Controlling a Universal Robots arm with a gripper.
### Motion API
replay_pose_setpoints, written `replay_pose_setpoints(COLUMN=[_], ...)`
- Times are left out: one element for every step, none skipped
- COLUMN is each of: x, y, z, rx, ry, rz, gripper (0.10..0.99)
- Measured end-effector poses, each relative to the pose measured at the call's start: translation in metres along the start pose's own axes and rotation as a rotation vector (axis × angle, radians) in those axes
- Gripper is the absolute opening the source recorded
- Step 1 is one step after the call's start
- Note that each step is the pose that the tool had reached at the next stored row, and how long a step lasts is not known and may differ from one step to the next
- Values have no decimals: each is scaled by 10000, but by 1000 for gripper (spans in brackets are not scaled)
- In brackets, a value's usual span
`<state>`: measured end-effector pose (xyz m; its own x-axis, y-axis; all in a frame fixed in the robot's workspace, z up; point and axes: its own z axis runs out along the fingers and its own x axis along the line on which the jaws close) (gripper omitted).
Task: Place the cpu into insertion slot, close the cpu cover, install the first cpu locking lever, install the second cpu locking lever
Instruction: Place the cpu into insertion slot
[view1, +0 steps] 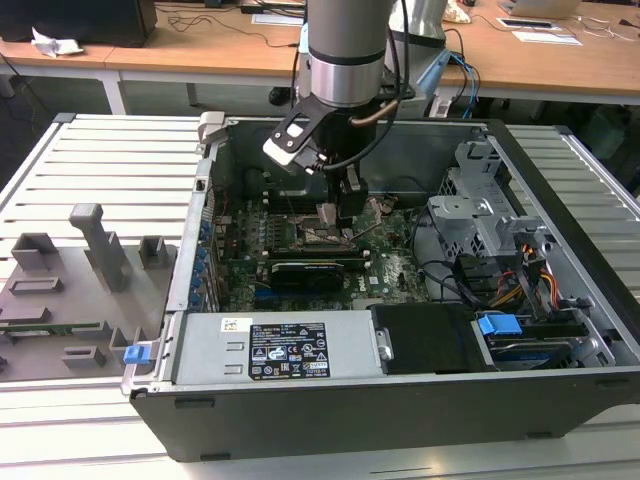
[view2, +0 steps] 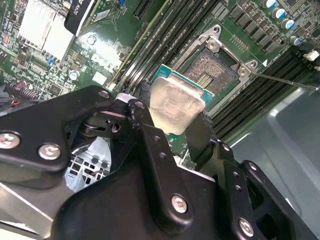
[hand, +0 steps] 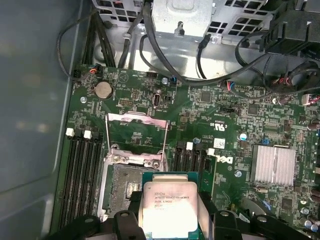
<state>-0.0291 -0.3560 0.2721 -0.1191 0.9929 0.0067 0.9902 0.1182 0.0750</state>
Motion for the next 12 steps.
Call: replay_pose_setpoints(x=[1,4,6,10,22,47,78,98,115,137,139,139], y=[-1,-1,-2,-3,-4,-1,2,4,5,6,6,6], z=[2,6,7,8,10,14,18,23,29,43,54,64], rx=[1,-1,-1,-1,0,-1,0,-1,-1,-1,-2,-2], ry=[-1,1,2,1,-1,0,-1,0,-1,-3,-8,-17], rz=[2,3,5,3,3,2,4,9,18,68,137,247], gripper=[525,525,525,525,525,525,525,525,525,525,525,525])
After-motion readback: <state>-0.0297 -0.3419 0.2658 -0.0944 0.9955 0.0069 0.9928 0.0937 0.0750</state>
